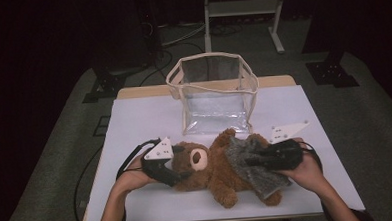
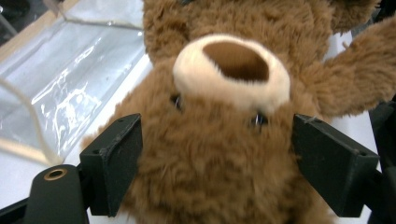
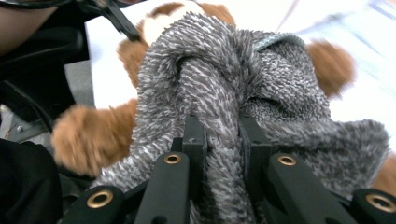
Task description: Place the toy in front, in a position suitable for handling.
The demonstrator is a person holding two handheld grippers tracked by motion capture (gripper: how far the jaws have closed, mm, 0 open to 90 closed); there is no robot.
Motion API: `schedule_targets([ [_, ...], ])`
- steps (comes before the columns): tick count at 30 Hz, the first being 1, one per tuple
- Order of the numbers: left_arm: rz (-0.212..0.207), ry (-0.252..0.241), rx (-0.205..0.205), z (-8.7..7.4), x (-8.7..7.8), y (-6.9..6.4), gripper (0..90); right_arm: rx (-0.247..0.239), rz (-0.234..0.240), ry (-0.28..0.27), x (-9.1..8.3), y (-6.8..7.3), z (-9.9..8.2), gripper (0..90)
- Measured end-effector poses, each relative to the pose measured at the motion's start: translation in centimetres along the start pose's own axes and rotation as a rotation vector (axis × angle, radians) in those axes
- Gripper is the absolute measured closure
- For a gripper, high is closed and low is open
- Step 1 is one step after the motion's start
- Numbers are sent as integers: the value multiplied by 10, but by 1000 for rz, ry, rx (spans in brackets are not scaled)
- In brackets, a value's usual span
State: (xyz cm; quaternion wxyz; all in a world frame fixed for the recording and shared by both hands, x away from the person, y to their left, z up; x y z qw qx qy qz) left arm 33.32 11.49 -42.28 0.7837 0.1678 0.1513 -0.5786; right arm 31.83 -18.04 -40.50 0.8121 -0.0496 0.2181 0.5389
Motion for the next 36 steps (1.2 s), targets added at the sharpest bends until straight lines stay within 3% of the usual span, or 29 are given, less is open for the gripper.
schedule_targets([
  [3,-19,-13,-20,-2,-1,-1,321,36,-35,-5,-12,-3,-11,753],
  [6,-22,-13,-27,-3,5,-2,364,31,-34,-7,-14,1,-13,753],
  [10,-25,-21,-30,-3,6,-3,370,-11,-12,0,-6,7,4,754],
  [18,-27,-25,-23,-1,8,-3,371,-152,94,110,51,34,37,754],
  [21,-23,-27,-23,-2,8,-2,367,-195,126,170,72,44,40,754],
  [23,-26,-23,-22,-3,7,-1,359,-199,136,199,79,48,37,755],
  [27,-25,-32,-25,-2,4,0,346,-184,149,199,71,46,30,757],
  [32,-28,-36,-31,-2,6,0,359,-158,147,216,47,43,20,759],
  [36,-27,-32,-34,-1,8,-1,366,-159,147,220,36,45,25,759],
])
Point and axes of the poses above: each handheld gripper's, and its own axes: x roughly forward along the jaws, z roughly out of its top, y roughly to its left, the point moved 6 cm from there along x, roughly forward along the jaws, and after that the axes turned 11 degrees about -y, right-handed, at the moved point
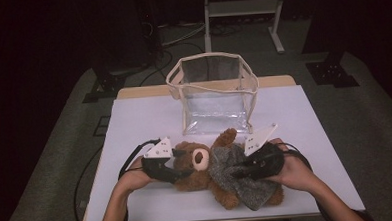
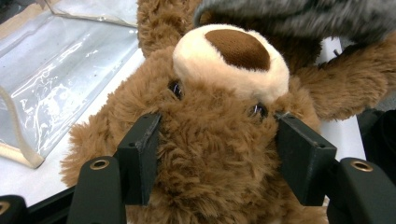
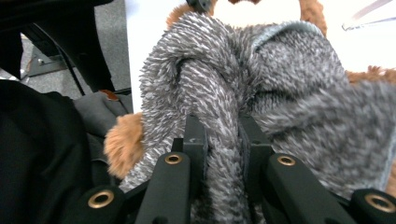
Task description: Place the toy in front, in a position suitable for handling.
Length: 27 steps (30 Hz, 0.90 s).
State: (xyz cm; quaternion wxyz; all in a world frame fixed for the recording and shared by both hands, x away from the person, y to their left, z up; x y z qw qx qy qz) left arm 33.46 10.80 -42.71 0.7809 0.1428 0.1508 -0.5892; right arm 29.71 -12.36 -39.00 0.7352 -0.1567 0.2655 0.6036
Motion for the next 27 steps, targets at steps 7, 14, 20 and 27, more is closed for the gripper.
schedule_targets([
  [7,7,0,-7,0,1,1,364,-40,68,-11,14,13,24,757],
  [14,6,1,-1,-2,-1,1,351,-74,90,103,47,22,-1,756],
  [20,6,-5,-13,-3,-2,2,344,-24,21,53,14,18,-25,757],
  [27,3,-4,-17,-2,-2,0,337,92,-49,-28,-30,11,-61,757],
])
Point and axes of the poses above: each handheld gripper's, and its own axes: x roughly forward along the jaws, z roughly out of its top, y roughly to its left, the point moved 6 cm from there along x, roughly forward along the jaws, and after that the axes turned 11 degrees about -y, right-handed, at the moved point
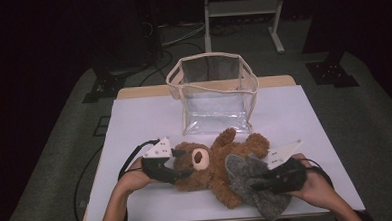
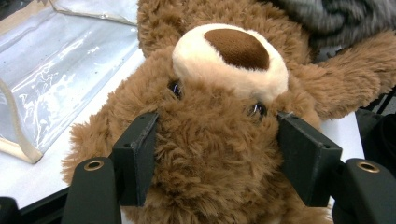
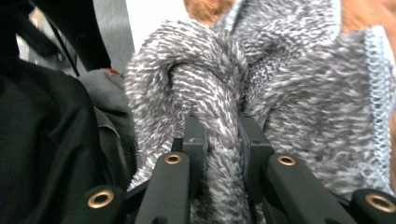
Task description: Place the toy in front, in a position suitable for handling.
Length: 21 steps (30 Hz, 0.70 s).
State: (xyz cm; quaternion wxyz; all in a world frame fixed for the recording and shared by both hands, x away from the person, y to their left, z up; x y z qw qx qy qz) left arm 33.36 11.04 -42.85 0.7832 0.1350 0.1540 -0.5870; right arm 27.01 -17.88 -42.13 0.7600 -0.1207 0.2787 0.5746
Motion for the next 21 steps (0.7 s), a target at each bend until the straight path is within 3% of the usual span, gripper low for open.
schedule_targets([
  [6,-14,5,1,-1,0,-2,328,97,-50,-80,-30,-13,-24,756],
  [10,-15,17,7,-1,0,-4,324,105,-83,-128,-43,-20,-16,756],
  [11,-15,17,7,-1,0,-4,324,105,-83,-128,-43,-20,-16,756],
  [14,-26,34,27,0,0,-7,323,76,-101,-159,-40,-30,6,755],
  [21,-41,42,35,-1,-1,-10,320,23,-73,-180,-7,-39,43,754],
])
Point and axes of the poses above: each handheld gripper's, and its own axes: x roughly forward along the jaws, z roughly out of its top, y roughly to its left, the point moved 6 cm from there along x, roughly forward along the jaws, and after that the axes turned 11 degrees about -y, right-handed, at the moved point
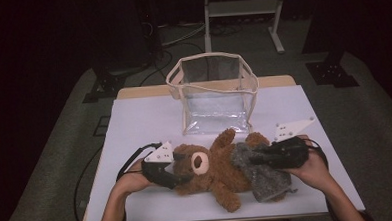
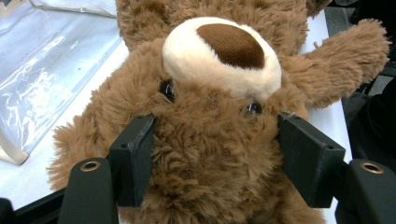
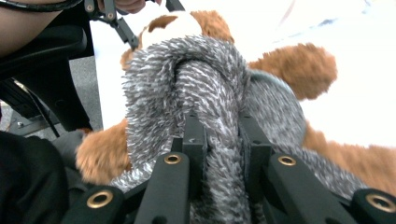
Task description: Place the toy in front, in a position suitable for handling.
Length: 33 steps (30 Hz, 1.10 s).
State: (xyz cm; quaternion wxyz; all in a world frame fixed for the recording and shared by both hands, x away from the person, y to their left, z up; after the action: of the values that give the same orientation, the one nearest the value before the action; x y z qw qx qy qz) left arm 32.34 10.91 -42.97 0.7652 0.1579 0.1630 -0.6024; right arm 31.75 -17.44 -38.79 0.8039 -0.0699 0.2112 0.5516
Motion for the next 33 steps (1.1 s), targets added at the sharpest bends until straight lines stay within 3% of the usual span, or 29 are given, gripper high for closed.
schedule_targets([
  [4,-2,2,4,0,0,0,314,-19,-1,0,9,2,5,741],
  [11,-4,1,8,0,1,-1,306,-43,-25,-6,4,12,-17,606],
  [13,-1,6,8,0,2,-2,307,-61,-51,-21,4,14,-21,584],
  [19,0,17,10,-1,4,-2,315,-91,-77,-57,17,17,-16,523],
  [22,-2,11,8,-1,4,-2,317,-85,-84,-71,23,17,-11,534],
  [30,-3,13,21,0,3,-2,309,-15,-65,-81,23,15,-13,720],
  [33,28,14,25,4,2,1,215,24,-39,-90,19,15,-15,739],
])
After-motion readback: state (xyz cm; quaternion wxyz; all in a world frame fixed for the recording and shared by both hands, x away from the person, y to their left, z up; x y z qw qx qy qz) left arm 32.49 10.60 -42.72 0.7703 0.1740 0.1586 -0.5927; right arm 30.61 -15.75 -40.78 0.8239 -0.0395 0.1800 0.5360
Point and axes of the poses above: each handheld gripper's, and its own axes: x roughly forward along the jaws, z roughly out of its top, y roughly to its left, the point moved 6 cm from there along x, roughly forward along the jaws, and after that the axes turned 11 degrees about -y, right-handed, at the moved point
